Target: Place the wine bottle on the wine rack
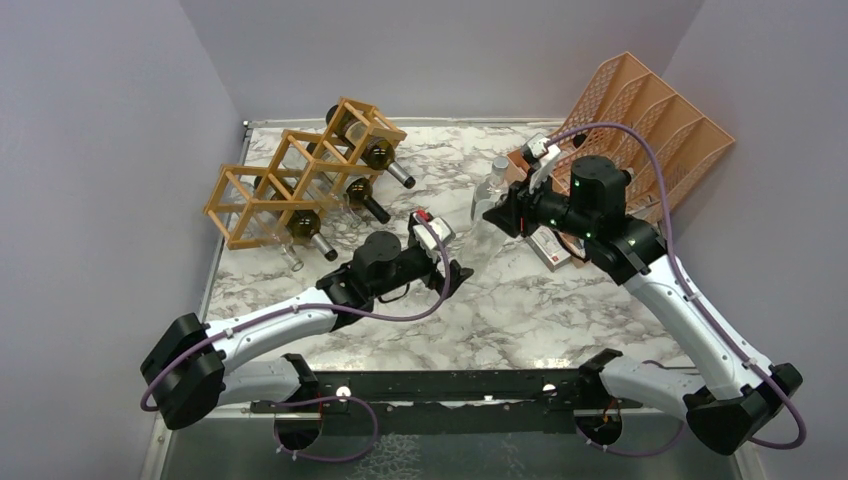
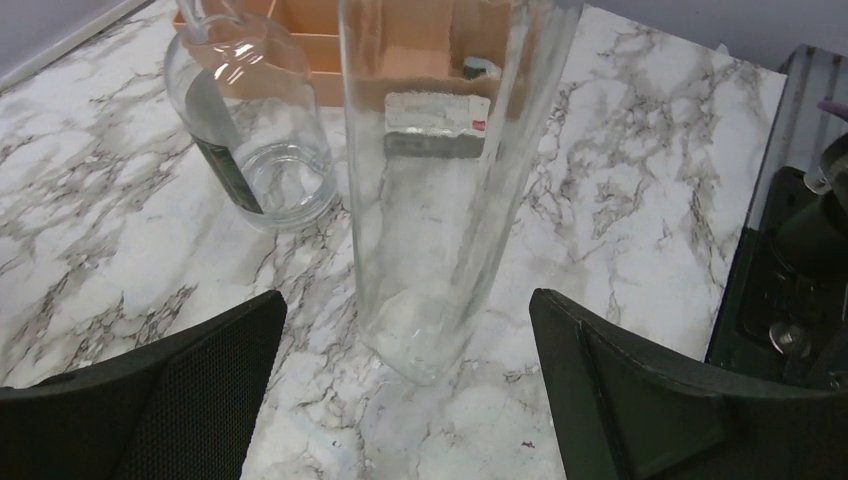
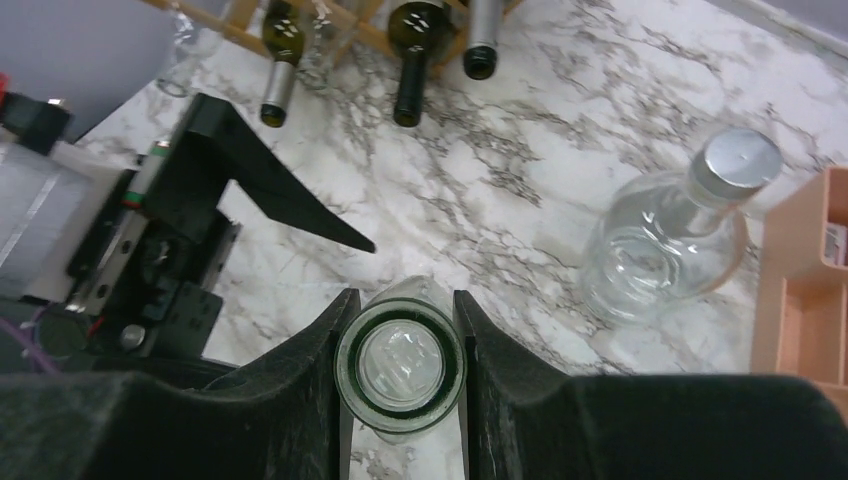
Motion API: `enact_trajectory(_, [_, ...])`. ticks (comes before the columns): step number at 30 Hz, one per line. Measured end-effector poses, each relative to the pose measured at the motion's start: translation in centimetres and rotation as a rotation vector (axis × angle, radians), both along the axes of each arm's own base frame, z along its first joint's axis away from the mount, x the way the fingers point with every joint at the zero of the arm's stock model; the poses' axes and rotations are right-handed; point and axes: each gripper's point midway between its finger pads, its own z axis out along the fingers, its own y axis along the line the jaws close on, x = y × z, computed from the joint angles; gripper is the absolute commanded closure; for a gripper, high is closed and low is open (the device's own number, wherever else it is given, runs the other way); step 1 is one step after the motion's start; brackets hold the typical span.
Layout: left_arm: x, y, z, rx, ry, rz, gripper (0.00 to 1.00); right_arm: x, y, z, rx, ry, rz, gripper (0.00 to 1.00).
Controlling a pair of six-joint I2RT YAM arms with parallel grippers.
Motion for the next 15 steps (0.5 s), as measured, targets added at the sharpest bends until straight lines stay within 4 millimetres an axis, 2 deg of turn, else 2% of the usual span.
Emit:
enact_trajectory(8, [-1.6, -0.9, -0.1, -0.037, -0.034, -0.113, 0.04, -3.4, 2.2, 2.7, 0.047, -0.052, 0.251, 0.99])
enact_trajectory(12, [-1.9, -0.8, -0.3, -0.046, -0.041, -0.124, 0.1, -5.2, 2.8, 3.3, 0.06, -0.077, 0.365, 0.99])
enact_trajectory(15, [-2.2, -0.9, 0.3, -0.058, -0.056, -0.14, 0.2, -6.1, 3.0, 3.7, 0.068, -0.098, 0.42, 0.99])
